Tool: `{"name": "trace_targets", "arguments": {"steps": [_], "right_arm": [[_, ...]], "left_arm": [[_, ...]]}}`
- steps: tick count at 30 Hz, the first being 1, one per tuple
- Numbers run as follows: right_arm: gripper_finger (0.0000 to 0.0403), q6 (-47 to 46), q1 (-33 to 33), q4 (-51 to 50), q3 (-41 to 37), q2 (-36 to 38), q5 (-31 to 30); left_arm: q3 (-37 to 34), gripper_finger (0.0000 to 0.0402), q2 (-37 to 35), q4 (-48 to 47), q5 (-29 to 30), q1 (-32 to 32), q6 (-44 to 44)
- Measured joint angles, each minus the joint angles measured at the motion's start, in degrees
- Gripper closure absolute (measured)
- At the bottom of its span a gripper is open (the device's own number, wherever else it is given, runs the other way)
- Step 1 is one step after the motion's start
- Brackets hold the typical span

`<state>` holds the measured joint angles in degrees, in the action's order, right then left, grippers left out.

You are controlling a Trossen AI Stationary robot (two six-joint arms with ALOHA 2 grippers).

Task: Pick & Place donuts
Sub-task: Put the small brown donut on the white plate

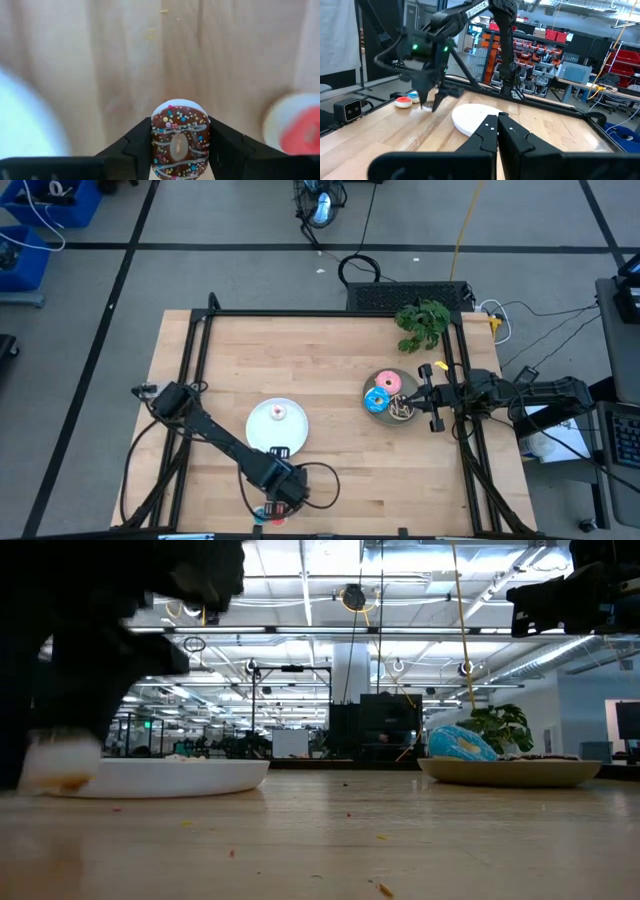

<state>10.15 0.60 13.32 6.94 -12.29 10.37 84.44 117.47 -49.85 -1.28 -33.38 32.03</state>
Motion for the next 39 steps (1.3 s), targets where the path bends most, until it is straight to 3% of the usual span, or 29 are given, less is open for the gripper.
{"name": "trace_targets", "arguments": {"steps": [7,11,18,26,39], "right_arm": [[0.0403,0.0,-0.01,0.0,0.0,-0.13,0.0],[0.0403,0.0,-0.01,0.04,0.0,-0.13,0.01],[0.0403,0.0,0.0,-0.02,0.0,-0.17,0.0],[0.0403,0.0,0.0,-0.09,0.0,-0.17,0.0],[0.0403,0.0,0.0,0.11,0.0,-0.17,0.0]], "left_arm": [[0.0,0.0223,-9.91,-4.07,1.41,1.25,4.03],[0.02,0.0214,-17.52,-9.32,5.21,2.1,8.06],[0.04,0.0224,-27.28,-14.72,7.36,4.29,13.68],[0.09,0.0237,-29.13,-14.73,7.38,5.24,13.55],[0.09,0.0216,-29.13,-16.94,7.47,5.09,14.67]]}}
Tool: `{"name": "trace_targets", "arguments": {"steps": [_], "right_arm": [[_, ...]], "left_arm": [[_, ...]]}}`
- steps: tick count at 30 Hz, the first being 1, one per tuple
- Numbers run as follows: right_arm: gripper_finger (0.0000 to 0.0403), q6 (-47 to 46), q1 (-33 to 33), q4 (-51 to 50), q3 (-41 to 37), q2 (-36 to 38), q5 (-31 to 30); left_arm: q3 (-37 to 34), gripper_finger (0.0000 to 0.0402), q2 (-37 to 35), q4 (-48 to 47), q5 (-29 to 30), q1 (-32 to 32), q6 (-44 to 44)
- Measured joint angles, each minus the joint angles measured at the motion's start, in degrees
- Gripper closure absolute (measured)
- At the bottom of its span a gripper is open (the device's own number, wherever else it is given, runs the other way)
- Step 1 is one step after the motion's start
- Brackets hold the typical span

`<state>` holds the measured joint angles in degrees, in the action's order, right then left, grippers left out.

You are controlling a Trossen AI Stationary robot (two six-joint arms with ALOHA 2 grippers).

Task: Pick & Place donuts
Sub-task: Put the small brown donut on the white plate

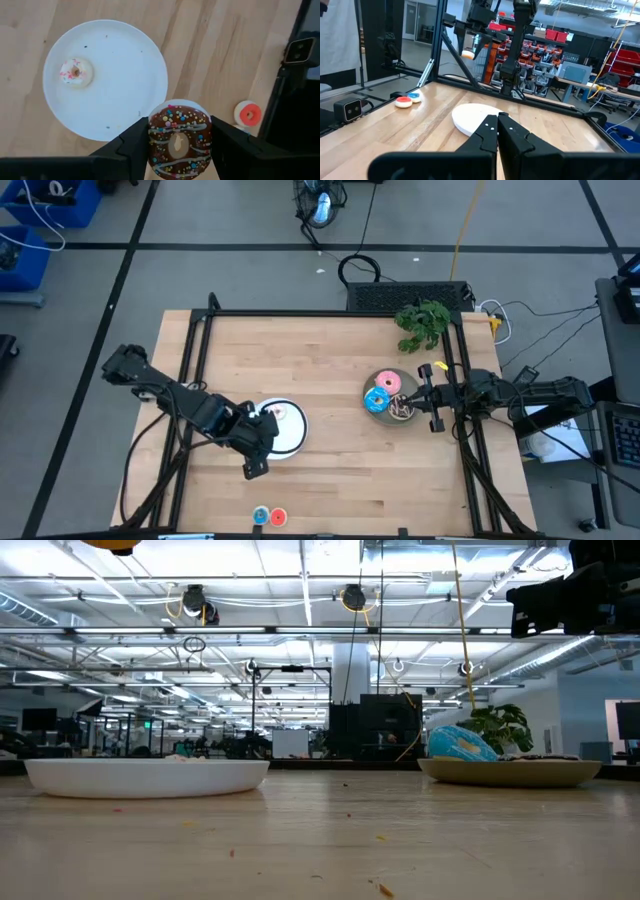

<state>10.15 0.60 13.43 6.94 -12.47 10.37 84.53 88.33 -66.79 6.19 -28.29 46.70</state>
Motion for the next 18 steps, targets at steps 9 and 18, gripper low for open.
{"name": "trace_targets", "arguments": {"steps": [9,18], "right_arm": [[0.0403,0.0,-0.01,0.06,0.0,0.0,0.0],[0.0403,-0.02,-0.02,1.42,0.0,0.0,0.16]], "left_arm": [[0.0,0.0215,0.02,-2.22,1.61,0.97,-0.46],[-0.02,0.0215,0.02,-10.68,9.72,6.4,-1.07]]}}
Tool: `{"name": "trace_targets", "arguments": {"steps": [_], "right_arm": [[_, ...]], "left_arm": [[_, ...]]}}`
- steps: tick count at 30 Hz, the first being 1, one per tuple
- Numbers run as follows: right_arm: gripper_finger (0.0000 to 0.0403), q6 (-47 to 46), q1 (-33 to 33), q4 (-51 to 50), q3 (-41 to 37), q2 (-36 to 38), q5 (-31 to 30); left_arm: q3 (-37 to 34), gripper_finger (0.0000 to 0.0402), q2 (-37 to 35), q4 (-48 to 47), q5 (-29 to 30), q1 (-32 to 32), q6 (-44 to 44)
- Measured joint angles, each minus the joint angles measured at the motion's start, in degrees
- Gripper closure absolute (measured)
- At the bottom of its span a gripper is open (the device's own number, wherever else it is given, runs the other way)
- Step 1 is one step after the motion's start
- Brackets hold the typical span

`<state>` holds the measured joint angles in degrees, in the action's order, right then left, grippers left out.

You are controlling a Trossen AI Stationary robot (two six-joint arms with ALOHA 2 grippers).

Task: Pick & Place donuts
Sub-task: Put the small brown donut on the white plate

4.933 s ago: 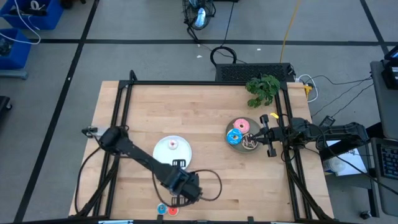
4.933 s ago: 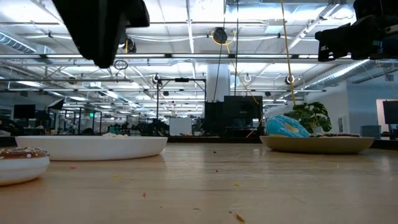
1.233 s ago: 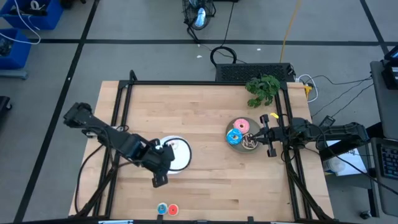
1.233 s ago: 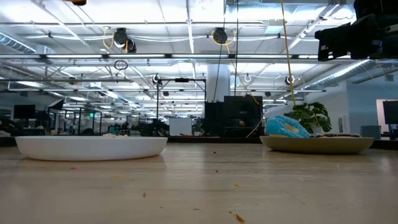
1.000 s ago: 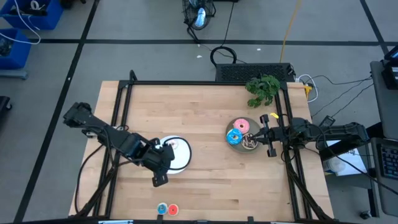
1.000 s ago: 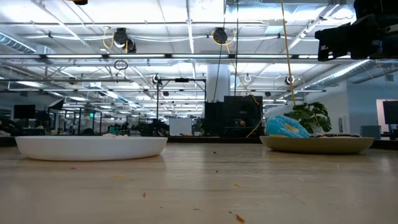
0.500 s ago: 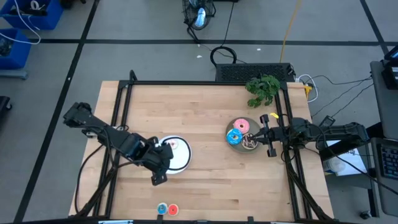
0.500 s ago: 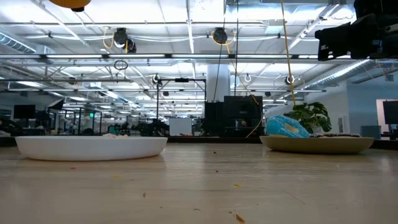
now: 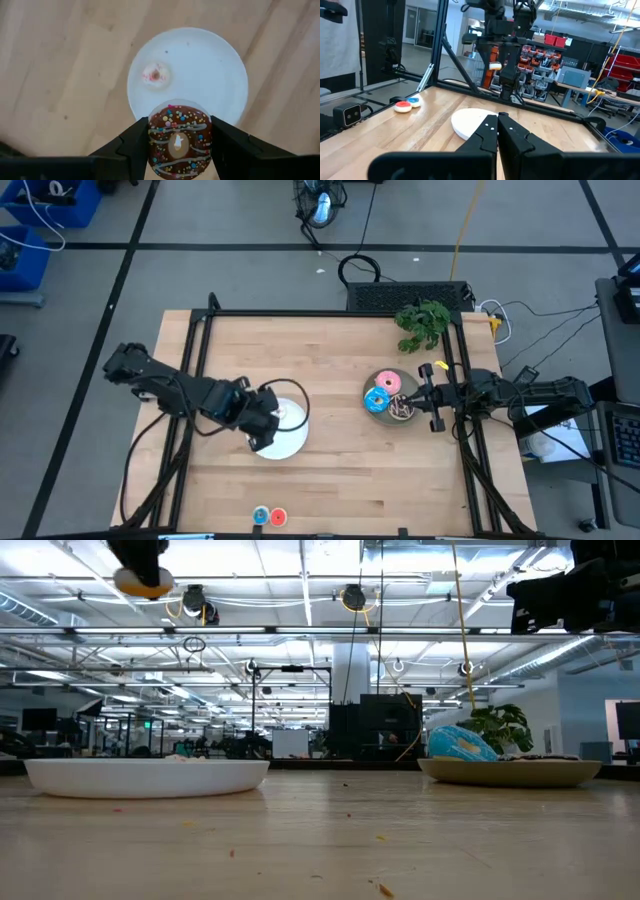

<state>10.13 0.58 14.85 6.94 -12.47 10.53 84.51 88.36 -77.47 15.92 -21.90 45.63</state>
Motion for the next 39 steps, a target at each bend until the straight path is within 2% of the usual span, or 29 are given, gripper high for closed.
{"name": "trace_targets", "arguments": {"steps": [8,12,16,24,29,39], "right_arm": [[0.0403,0.0,0.02,0.09,0.0,0.0,0.04],[0.0403,0.01,0.02,0.12,0.0,0.0,0.04],[0.0403,0.0,0.02,0.09,0.0,0.0,0.04],[0.0403,0.2,0.02,0.11,0.0,0.0,0.06],[0.0403,0.0,0.02,0.09,0.0,0.0,0.06],[0.0403,0.0,0.02,0.09,0.0,0.0,0.06]], "left_arm": [[-2.91,0.0215,0.0,3.04,-2.57,6.08,-10.37],[-9.86,0.0215,0.01,7.99,-7.6,8.8,-14.39],[-17.82,0.0215,0.02,15.14,-9.03,10.25,-16.92],[-27.7,0.0215,0.03,29.24,-13.91,11.88,-16.98],[-32.34,0.0215,0.02,35.73,-13.96,11.88,-15.48],[-35.2,0.0215,0.02,38.93,-13.92,11.85,-13.65]]}}
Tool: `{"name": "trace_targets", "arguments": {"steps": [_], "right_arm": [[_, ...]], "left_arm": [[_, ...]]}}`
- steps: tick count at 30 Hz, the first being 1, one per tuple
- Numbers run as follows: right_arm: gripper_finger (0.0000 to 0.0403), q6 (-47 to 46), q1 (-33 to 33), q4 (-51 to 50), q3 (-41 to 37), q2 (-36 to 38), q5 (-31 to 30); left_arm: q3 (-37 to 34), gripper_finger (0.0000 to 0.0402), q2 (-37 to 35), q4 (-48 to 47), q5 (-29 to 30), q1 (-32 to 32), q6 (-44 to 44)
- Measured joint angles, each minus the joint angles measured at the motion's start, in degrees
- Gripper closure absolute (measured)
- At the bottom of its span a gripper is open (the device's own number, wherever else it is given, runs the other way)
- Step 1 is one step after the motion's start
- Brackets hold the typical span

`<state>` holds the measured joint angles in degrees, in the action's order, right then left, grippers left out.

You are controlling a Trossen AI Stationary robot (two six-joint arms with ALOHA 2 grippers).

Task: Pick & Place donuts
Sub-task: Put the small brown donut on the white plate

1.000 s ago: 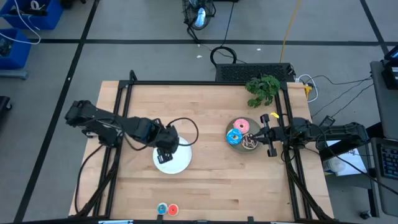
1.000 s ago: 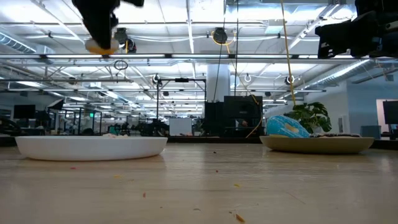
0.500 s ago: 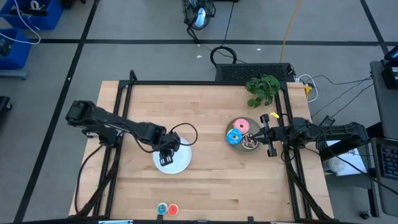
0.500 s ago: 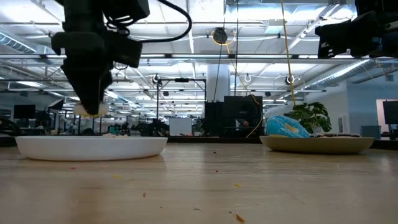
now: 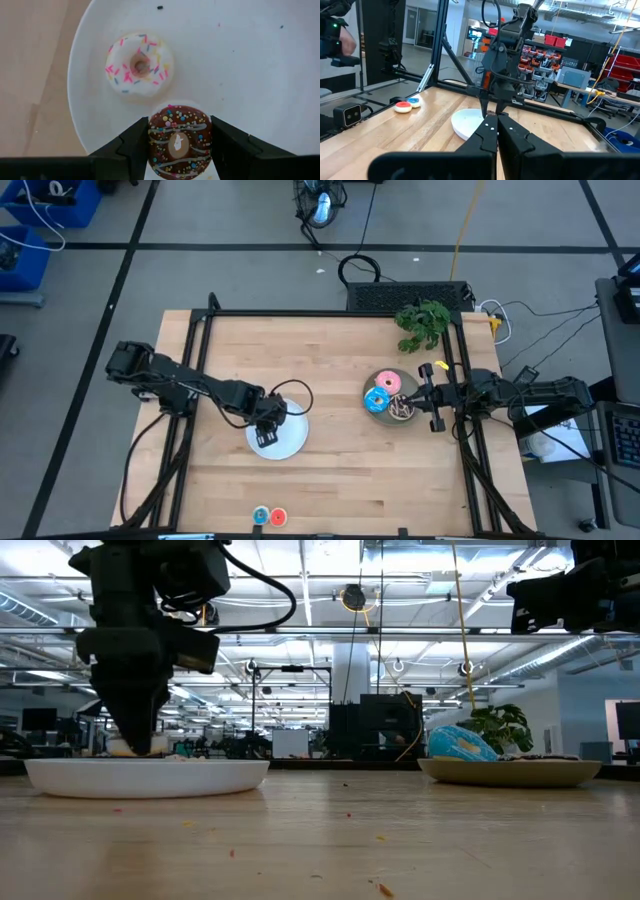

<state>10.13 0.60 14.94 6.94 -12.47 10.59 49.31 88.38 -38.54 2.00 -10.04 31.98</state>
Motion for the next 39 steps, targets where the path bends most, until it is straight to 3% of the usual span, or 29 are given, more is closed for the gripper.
{"name": "trace_targets", "arguments": {"steps": [29,39], "right_arm": [[0.0403,0.01,0.0,0.22,0.0,-0.02,0.02],[0.0403,0.02,0.0,0.22,0.0,-0.02,0.02]], "left_arm": [[-0.01,0.0213,3.91,1.33,1.51,-2.38,-2.31],[-0.01,0.014,3.89,1.02,1.21,-2.89,-3.35]]}}
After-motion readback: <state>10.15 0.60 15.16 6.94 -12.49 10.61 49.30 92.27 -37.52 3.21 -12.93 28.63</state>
